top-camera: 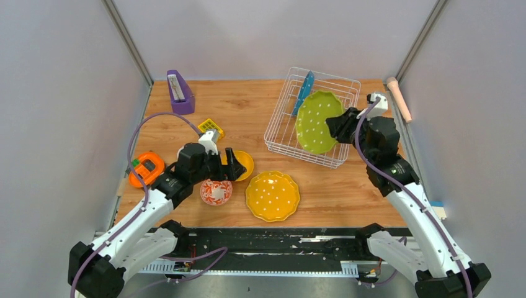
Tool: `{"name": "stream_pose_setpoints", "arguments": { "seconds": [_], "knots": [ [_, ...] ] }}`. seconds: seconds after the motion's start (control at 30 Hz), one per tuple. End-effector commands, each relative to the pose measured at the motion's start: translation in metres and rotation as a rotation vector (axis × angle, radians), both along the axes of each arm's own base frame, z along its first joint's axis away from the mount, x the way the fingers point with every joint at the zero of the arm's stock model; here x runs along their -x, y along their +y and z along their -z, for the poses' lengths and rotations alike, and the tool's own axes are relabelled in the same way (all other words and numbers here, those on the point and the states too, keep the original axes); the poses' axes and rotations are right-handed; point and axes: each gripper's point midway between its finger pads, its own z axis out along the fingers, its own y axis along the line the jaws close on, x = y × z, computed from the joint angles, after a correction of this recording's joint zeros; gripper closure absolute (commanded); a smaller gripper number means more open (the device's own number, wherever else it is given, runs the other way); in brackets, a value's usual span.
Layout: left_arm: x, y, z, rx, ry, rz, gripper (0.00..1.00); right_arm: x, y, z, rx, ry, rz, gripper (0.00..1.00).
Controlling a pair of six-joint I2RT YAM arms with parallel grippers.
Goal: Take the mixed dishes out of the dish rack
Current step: Place the plate at the center of the board.
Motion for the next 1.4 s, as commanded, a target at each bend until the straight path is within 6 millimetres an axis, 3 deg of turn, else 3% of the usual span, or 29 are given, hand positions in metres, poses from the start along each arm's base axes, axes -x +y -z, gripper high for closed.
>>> {"name": "stream_pose_setpoints", "arguments": {
  "seconds": [0.0,0.2,0.3,0.63,0.77,0.9,1.1,1.37],
  "knots": [
    [0.0,-0.011,-0.018,0.054,-0.06,0.06,0.0,0.04,0.062,-0.036,-0.212,-0.076,-0.373,1.0],
    [0.004,-0.009,-0.025,0.067,-0.087,0.06,0.0,0.082,0.104,-0.019,-0.32,0.035,-0.71,1.0],
    [0.004,-0.006,-0.027,0.066,-0.096,0.048,0.0,0.097,0.114,-0.003,-0.336,0.101,-0.817,1.0],
    [0.003,-0.004,-0.028,0.057,-0.104,0.04,0.0,0.136,0.135,0.083,-0.235,0.314,-0.926,1.0],
    [0.001,-0.003,-0.026,0.048,-0.102,0.034,0.0,0.138,0.142,0.115,-0.205,0.407,-0.882,1.0],
    [0.001,-0.002,-0.026,0.041,-0.103,0.028,0.0,0.127,0.138,0.14,-0.201,0.48,-0.781,0.99],
    [0.001,0.0,-0.025,0.033,-0.105,0.022,0.0,0.109,0.128,0.157,-0.236,0.516,-0.601,0.98],
    [-0.001,0.001,-0.025,0.029,-0.109,0.017,0.0,0.113,0.121,0.174,-0.225,0.532,-0.531,0.93]
  ]
}}
